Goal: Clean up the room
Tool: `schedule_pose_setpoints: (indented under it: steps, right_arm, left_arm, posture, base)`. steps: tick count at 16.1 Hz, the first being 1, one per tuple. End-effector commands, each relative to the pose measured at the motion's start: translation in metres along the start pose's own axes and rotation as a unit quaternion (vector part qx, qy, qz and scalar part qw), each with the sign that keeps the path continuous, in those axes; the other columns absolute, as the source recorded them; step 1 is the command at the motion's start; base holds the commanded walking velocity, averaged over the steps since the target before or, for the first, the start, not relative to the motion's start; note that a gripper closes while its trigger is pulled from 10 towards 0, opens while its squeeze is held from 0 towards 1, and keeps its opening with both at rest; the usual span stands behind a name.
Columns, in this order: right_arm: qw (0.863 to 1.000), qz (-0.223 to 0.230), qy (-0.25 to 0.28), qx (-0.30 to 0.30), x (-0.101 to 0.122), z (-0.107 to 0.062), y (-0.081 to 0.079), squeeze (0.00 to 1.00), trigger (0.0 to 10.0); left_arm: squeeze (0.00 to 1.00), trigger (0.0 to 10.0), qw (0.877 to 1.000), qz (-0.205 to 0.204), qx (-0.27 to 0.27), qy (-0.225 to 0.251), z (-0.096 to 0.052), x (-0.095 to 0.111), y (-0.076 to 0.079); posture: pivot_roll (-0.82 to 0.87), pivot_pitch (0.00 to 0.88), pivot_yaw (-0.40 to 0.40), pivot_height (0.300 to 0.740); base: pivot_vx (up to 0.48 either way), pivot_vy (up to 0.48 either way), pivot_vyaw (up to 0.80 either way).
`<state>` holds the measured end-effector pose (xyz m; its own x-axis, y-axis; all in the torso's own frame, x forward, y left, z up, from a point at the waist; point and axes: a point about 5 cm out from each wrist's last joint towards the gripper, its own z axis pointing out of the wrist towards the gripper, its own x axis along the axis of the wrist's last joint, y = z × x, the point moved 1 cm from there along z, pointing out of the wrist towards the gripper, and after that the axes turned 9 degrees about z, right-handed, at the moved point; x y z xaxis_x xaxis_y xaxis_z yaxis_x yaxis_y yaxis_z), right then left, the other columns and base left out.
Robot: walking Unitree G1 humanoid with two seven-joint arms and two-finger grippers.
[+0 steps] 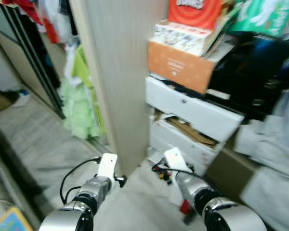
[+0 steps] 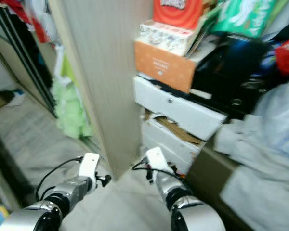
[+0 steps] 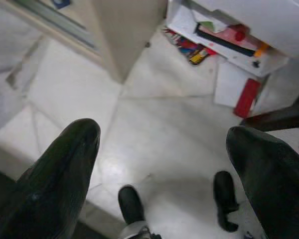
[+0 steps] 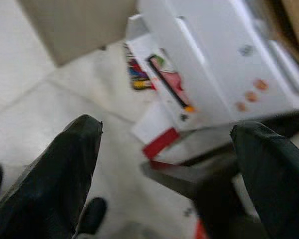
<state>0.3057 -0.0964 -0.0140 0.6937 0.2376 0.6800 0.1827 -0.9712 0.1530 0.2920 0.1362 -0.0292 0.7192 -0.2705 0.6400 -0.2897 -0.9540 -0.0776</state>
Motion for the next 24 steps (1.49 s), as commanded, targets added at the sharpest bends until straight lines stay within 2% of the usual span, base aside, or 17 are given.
schedule_pose_setpoints:
  steps: [1,24]
  right_arm:
    - [1.0,-0.003,0.006,0.012,0.0044,-0.001,-0.0102,0.0,10.0]
    - [1.0,-0.018,0.018,0.018,0.0092,-0.0014,-0.0126,0.0,10.0]
  left_arm:
    - [0.0,10.0,1.0,0.001,0.018,0.001,-0.0016,0.0002,-0.0121]
    - [0.0,10.0,1.0,-0.003,0.017,0.004,-0.0015,0.0016,-0.0112]
  posture:
    - [-0.1,0.0,-0.003,0.74]
    - [-0.11,0.0,-0.005,0.74]
  base:
    - [0.0,0.0,0.0]
    - [0.0,0.0,0.77]
